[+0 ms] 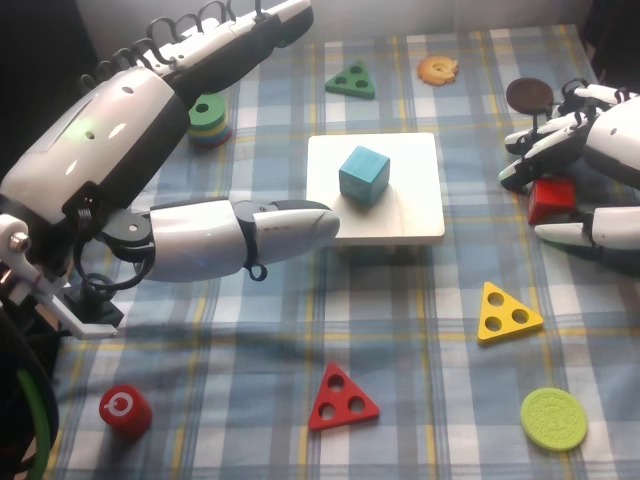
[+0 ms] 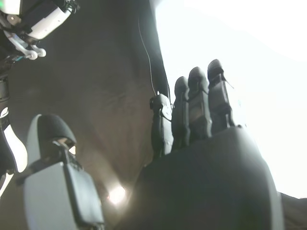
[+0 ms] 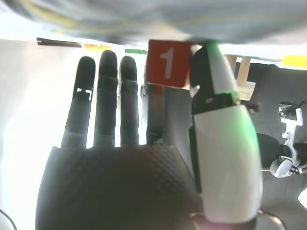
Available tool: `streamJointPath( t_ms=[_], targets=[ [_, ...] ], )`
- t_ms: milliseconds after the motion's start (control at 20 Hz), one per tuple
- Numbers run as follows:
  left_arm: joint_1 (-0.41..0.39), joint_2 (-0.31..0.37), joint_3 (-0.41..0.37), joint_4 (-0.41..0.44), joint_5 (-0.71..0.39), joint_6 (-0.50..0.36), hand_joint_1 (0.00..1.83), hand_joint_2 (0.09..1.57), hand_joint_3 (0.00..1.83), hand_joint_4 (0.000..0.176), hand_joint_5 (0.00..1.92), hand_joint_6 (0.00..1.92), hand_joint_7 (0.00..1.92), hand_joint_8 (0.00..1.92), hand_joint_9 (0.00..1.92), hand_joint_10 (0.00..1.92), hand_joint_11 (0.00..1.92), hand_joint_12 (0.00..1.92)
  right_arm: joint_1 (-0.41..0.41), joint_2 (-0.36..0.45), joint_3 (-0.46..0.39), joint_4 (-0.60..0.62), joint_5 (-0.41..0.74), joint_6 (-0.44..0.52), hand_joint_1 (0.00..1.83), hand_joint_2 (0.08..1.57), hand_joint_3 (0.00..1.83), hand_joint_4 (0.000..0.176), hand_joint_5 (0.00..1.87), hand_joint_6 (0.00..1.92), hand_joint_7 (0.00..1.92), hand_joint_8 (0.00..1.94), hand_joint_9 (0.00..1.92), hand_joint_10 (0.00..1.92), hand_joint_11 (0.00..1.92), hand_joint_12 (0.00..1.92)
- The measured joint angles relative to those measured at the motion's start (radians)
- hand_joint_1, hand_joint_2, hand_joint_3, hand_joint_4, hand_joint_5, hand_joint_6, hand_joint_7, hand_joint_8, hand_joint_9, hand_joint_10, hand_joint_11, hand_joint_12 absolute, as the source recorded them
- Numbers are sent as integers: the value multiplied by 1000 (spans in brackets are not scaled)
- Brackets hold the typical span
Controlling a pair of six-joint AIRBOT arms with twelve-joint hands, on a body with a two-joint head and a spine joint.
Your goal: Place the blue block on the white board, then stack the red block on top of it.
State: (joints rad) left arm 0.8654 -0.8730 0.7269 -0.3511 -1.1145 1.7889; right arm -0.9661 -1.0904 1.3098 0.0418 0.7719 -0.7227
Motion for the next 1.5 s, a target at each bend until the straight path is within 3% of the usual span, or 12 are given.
streamJointPath(
  t_ms=[150, 300, 350, 400, 500, 600, 750, 800, 950, 1000, 1150, 1500],
  targets=[
    [10, 0, 0, -3, -1, -7, 726, 854, 0, 176, 229, 0, 192, 0, 152, 2, 0, 253, 3, 10, -3, -1, -4, 0, 1036, 1040, 0, 0, 793, 0, 585, 1, 568, 4, 102, 1032],
    [10, 0, 0, -9, -3, -7, 720, 856, 2, 163, 238, 3, 197, 2, 164, 4, 0, 282, 3, 28, -12, 0, -19, -4, 970, 986, 0, 0, 654, 0, 557, 0, 551, 0, 104, 1072],
    [10, 0, 0, -8, -1, -9, 709, 860, 3, 162, 240, 4, 199, 3, 169, 6, 0, 284, 3, 31, -12, 2, -19, -5, 963, 977, 0, 6, 629, 0, 555, 0, 550, 0, 109, 1082],
    [12, 0, 0, -8, -2, -11, 710, 859, 1, 168, 240, 2, 200, 2, 169, 3, 0, 256, 3, 35, -17, 2, -23, -6, 948, 971, 0, 29, 600, 0, 535, 0, 534, 0, 105, 1083],
    [16, 0, 0, -16, -3, -15, 694, 864, 3, 165, 241, 1, 208, 4, 176, 5, 0, 248, 3, 38, -23, 0, -23, -6, 928, 947, 0, 39, 556, 0, 514, 0, 514, 0, 85, 1113],
    [19, 0, 0, -16, -3, -18, 697, 875, 4, 155, 247, 2, 212, 2, 169, 0, 0, 223, 3, 42, -27, -3, -23, -8, 911, 936, 0, 36, 532, 0, 495, 0, 496, 0, 44, 1173],
    [19, 0, 0, -16, -4, -19, 685, 880, 2, 155, 246, 0, 223, 3, 180, 5, 0, 230, 3, 52, -39, -3, -20, -9, 943, 971, 1, 23, 623, 5, 534, 3, 510, 3, 53, 1119],
    [19, 0, 0, -15, -4, -21, 683, 875, 0, 161, 242, 1, 225, 2, 182, 4, 0, 263, 3, 52, -39, 0, -21, -10, 962, 977, 0, 10, 662, 4, 551, 2, 520, 3, 69, 1070],
    [19, 0, 0, -16, -4, -23, 690, 873, 0, 168, 242, 1, 216, 0, 172, 0, 0, 250, 3, 53, -39, 5, -21, -15, 968, 981, 2, 17, 722, 2, 578, 0, 547, 2, 111, 992],
    [19, 0, 0, -16, -4, -26, 683, 870, 0, 173, 243, 1, 221, 2, 174, 1, 0, 246, 3, 54, -39, 13, -21, -18, 971, 987, 4, 7, 731, 5, 578, 0, 547, 1, 103, 989],
    [19, 0, 0, -16, -4, -30, 678, 875, 1, 172, 244, 1, 219, 1, 171, 0, 0, 241, 3, 60, -39, 42, -21, -44, 980, 991, 1, 6, 756, 5, 588, 1, 554, 2, 89, 1012],
    [22, 0, 0, -18, -5, -37, 719, 876, 0, 162, 253, 1, 229, 1, 176, 2, 0, 186, 3, 67, -39, 89, -22, -87, 939, 986, 0, 25, 764, 8, 610, 7, 562, 6, 98, 1021]
  ],
)
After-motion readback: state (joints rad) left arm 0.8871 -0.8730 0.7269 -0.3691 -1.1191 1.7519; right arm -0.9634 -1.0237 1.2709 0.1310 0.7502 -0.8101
